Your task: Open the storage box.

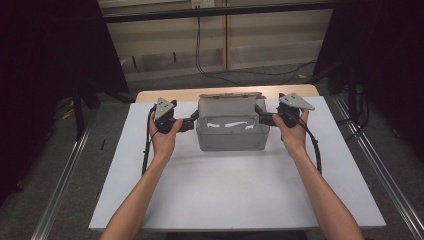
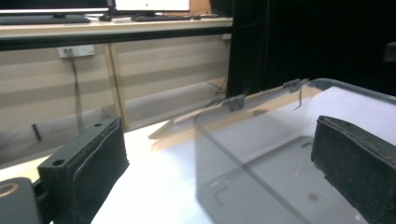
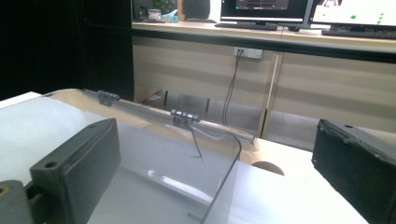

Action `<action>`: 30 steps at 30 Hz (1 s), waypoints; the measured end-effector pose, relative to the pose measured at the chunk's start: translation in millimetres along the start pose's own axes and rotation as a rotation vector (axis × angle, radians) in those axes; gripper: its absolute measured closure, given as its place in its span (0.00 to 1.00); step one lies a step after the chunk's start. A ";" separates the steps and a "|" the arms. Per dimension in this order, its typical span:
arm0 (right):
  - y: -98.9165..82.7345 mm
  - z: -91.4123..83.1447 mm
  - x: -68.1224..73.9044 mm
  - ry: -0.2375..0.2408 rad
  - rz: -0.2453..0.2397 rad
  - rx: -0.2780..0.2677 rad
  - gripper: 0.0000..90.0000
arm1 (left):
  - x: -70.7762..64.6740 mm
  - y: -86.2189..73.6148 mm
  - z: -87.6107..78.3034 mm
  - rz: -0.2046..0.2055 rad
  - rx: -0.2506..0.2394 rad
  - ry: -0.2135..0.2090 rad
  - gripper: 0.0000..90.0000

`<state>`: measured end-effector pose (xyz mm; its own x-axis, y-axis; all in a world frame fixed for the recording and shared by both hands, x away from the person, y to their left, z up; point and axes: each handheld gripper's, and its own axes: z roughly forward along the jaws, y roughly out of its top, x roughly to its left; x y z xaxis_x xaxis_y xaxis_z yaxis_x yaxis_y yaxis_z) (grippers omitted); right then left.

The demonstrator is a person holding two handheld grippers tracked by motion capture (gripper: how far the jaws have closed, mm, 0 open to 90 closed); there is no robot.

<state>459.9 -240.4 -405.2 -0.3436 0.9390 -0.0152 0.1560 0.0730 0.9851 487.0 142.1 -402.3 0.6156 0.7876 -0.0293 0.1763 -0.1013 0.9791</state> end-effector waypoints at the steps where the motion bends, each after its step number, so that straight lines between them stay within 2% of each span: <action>1: -1.0 -2.7 1.3 -0.001 -0.009 0.002 0.01 | 0.9 -0.9 -2.9 -0.003 -0.003 0.001 0.04; 7: -5.3 -16.0 4.7 -0.011 -0.010 -0.005 0.01 | 1.8 -3.1 -17.6 -0.020 -0.015 0.030 0.04; 10: -4.1 -22.6 6.4 -0.010 -0.019 -0.006 0.00 | 1.2 -3.0 -25.6 -0.002 -0.006 0.034 0.04; 11: -3.6 -25.2 6.9 -0.013 -0.024 -0.009 0.00 | 0.2 -3.3 -28.4 -0.007 -0.009 0.038 0.04; 13: -3.2 -31.3 7.2 -0.028 -0.046 -0.009 0.00 | -0.6 -4.1 -34.1 0.009 -0.011 0.043 0.04; 15: -4.1 -36.1 6.7 -0.034 -0.044 -0.017 0.00 | -1.7 -6.3 -39.0 0.033 -0.008 0.057 0.04; 19: -6.3 -47.7 8.1 -0.039 -0.055 -0.023 0.00 | -2.4 -10.5 -47.9 0.032 -0.008 0.068 0.04; 23: -7.9 -58.3 9.6 -0.019 -0.027 -0.025 0.00 | -6.2 -12.3 -58.6 0.031 -0.011 0.073 0.04; 30: -10.0 -75.2 13.5 -0.023 -0.022 -0.034 0.00 | -11.7 -19.0 -75.1 0.011 -0.031 0.066 0.04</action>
<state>384.1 -253.7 -402.4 -0.3252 0.9447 -0.0409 0.1166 0.0830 0.9897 418.8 180.5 -405.4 0.5655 0.8247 -0.0064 0.1452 -0.0920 0.9851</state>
